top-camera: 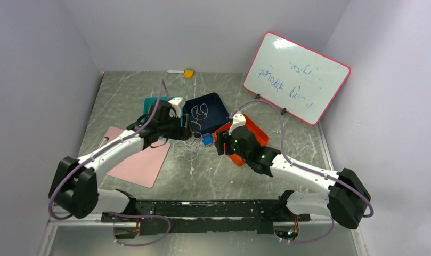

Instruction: Untangle the cables

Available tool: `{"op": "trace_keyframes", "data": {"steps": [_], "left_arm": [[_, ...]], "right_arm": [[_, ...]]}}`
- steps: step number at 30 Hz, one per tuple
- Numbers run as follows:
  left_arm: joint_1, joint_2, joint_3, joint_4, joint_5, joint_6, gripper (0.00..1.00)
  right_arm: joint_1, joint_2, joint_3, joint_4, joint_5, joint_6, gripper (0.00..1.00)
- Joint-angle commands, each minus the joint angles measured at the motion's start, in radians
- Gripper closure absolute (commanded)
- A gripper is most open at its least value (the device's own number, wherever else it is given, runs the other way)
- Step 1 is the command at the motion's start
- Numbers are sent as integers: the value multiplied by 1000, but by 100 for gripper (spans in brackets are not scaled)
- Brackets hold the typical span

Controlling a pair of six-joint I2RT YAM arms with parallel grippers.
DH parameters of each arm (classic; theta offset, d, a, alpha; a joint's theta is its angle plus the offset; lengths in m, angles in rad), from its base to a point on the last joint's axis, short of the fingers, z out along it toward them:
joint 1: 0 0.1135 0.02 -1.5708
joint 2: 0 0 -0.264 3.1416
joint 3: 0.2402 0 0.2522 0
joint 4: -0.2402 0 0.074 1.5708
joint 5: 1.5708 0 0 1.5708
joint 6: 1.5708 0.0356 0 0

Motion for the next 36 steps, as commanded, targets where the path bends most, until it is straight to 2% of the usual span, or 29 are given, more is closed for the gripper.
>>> {"op": "trace_keyframes", "data": {"steps": [1, 10, 17, 24, 33, 36], "left_arm": [[-58, 89, -1, 93, -24, -12, 40], [-124, 249, 53, 135, -180, -20, 42], [-205, 343, 95, 66, -248, 1, 48], [-269, 324, 28, 69, -186, -23, 64], [-349, 199, -67, 36, -134, -99, 74], [-376, 151, -83, 17, -137, -117, 75]], "right_arm": [[-50, -46, -20, -27, -2, 64, 35], [-77, -76, -35, -39, -44, 62, 35], [-78, -94, -44, -49, -39, 56, 35], [-79, -94, -46, -45, -42, 55, 35], [-79, -90, -52, -38, -44, 52, 36], [-79, -86, -55, -33, -48, 55, 35]]}}
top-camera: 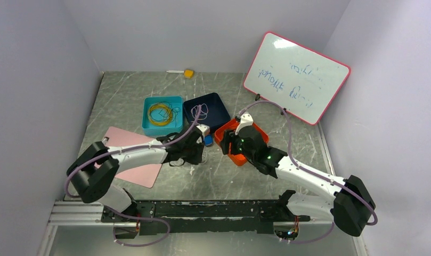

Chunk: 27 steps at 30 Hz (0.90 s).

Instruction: Untangle the cables

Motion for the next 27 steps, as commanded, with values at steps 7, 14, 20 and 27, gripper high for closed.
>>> {"op": "trace_keyframes", "data": {"steps": [7, 14, 20, 27], "left_arm": [[-43, -212, 1, -90, -78, -75, 57], [-41, -316, -27, -91, -170, -117, 48], [-41, -382, -92, -68, -203, -173, 50], [-41, -421, -121, -74, -223, -196, 49]], "right_arm": [[-5, -9, -30, 67, -101, -46, 35], [-5, 27, -40, 126, -324, -151, 34], [-5, 150, 6, 136, -425, -247, 30], [-6, 277, 51, 183, -483, -306, 29]]}}
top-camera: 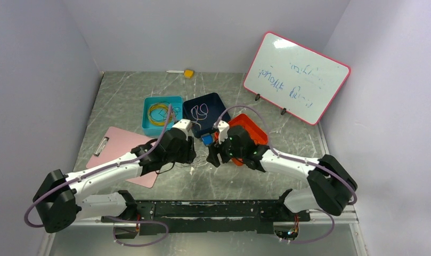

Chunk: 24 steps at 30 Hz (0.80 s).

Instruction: Untangle the cables

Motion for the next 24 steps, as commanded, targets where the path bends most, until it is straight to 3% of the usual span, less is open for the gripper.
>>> {"op": "trace_keyframes", "data": {"steps": [1, 9, 13, 18, 24], "left_arm": [[-1, -35, -17, 7, -35, -32, 49], [-1, -81, -36, 28, -49, -32, 49], [-1, -117, -56, 61, -60, -25, 46], [-1, -155, -111, 144, -58, -14, 29], [-2, -162, -187, 315, -78, 1, 26]], "right_arm": [[-3, 67, 54, 72, -81, -64, 29], [-2, 198, 96, 188, -75, -41, 36], [-2, 253, 129, 212, -77, -38, 51], [-2, 256, 144, 197, -94, -37, 74], [-3, 198, 139, 140, -97, 10, 98]]}}
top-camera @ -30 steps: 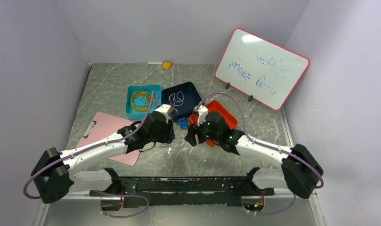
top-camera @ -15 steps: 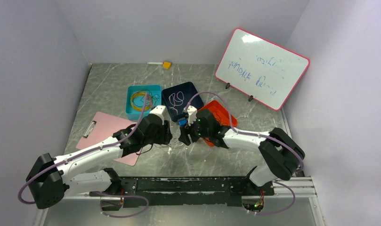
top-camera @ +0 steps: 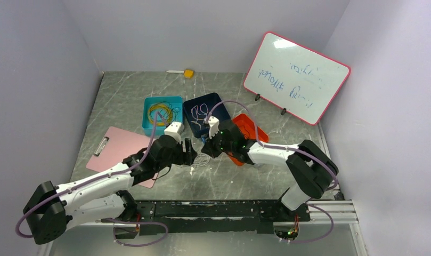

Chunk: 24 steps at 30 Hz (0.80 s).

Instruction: Untangle the cables

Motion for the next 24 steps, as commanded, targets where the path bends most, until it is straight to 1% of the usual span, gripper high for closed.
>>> {"op": "trace_keyframes", "data": {"steps": [1, 6, 10, 13, 17, 20, 24], "left_arm": [[-1, -6, -51, 185, -52, 14, 26], [0, 27, -70, 300, -70, 49, 28], [0, 72, -70, 343, -58, 75, 29], [2, 114, -72, 393, -54, 92, 30], [7, 178, -59, 407, -79, 87, 31], [19, 213, -70, 480, -55, 86, 31], [31, 279, -46, 508, -70, 80, 31]], "right_arm": [[-3, -65, 16, -36, -6, 59, 100], [-20, -122, 12, -92, 12, 181, 100], [-50, -148, 18, -151, 30, 277, 100], [-70, -159, 10, -157, 17, 337, 100], [-82, -166, 5, -158, 10, 361, 100], [-84, -164, 9, -158, 6, 369, 100], [-83, -167, 17, -163, 0, 375, 100]]}}
